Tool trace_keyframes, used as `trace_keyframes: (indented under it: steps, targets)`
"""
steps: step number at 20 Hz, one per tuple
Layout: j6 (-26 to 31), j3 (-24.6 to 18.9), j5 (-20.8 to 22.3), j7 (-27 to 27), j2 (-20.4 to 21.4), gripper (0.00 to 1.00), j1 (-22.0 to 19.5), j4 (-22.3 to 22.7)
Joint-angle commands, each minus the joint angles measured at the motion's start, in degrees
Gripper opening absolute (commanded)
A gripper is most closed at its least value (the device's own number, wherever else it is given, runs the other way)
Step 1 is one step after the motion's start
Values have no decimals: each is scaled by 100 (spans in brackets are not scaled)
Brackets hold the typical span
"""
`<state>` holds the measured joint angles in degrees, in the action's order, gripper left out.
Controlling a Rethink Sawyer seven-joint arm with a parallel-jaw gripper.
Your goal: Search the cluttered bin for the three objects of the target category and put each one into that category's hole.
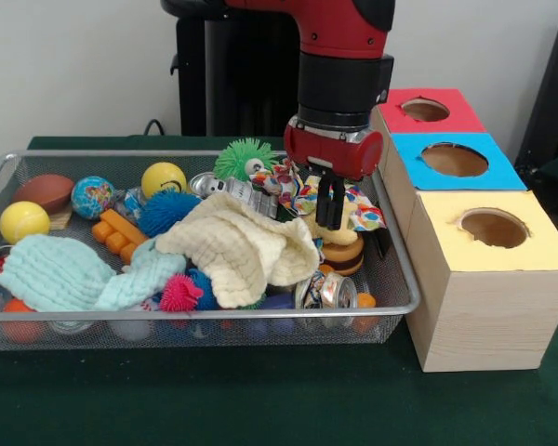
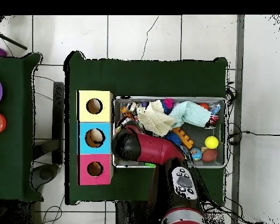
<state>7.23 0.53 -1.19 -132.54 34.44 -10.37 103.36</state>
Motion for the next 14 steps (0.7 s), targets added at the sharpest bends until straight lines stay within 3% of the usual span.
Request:
trace_keyframes:
  steps: [1, 6, 14]
  targets:
    - [1391, -296, -165, -261, 741, 0, -113, 192]
    - [2205, -324, -172, -64, 1222, 0, -229, 97]
    - [2090, -451, -126, -169, 1233, 0, -317, 168]
